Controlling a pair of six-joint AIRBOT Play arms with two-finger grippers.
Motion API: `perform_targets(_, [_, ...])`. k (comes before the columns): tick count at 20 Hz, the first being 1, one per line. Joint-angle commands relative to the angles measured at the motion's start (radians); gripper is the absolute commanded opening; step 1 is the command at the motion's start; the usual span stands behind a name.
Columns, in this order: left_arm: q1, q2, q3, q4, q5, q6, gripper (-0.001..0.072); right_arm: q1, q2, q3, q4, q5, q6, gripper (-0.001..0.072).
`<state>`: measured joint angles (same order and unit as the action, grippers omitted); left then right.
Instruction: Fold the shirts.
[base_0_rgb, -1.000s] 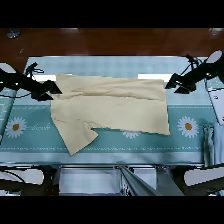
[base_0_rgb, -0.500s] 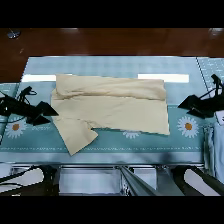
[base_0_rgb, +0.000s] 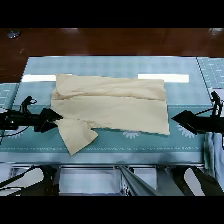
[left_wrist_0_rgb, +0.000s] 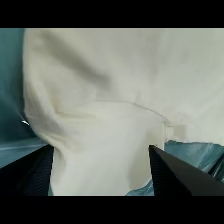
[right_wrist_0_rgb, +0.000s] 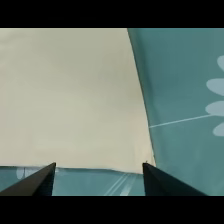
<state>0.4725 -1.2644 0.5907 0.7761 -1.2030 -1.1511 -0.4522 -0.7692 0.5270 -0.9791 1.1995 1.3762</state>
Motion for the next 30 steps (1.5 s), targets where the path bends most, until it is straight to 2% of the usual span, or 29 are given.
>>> perform_targets(1, [-0.038,0.004,-0.037,-0.018,0.024,0.036,0.07,-0.002,0.015,-0.014,0.01,0.0,0.015,0.0622])
perform_targets(4, [-0.029,0.005,-0.037,0.025,0.016,0.036,0.07,-0.002,0.014,-0.014,0.011,0.006,0.027,0.0622])
perform_targets(12, [0.12,0.005,-0.017,0.028,-0.037,0.03,0.07,-0.002,0.014,-0.014,0.008,0.026,0.026,0.0622])
perform_targets(22, [-0.038,0.004,-0.066,0.025,0.024,0.032,0.0698,-0.002,0.014,-0.014,0.004,-0.002,0.042,0.0622])
perform_targets(23, [-0.05,0.004,-0.066,0.024,0.027,0.032,0.0672,-0.002,0.014,-0.014,0.002,-0.02,0.055,0.0622])
perform_targets(24, [-0.057,0.004,-0.065,0.024,0.033,0.031,0.0446,-0.002,0.014,-0.014,0.002,-0.037,0.068,0.0622])
perform_targets(25, [-0.057,0.004,-0.065,0.023,0.033,0.032,0.0144,-0.002,0.014,-0.014,0.002,-0.047,0.077,0.0622])
perform_targets(26, [-0.057,0.004,-0.065,0.023,0.036,0.032,0.0032,-0.002,0.014,-0.014,0.0,-0.05,0.079,0.0622])
perform_targets(28, [-0.057,0.004,-0.064,0.024,0.047,0.032,0.0032,-0.002,0.014,-0.016,-0.047,-0.056,0.087,0.0622])
perform_targets(30, [-0.057,0.004,-0.064,0.024,0.048,0.032,0.0032,-0.001,0.011,-0.042,-0.152,-0.047,0.161,0.0622])
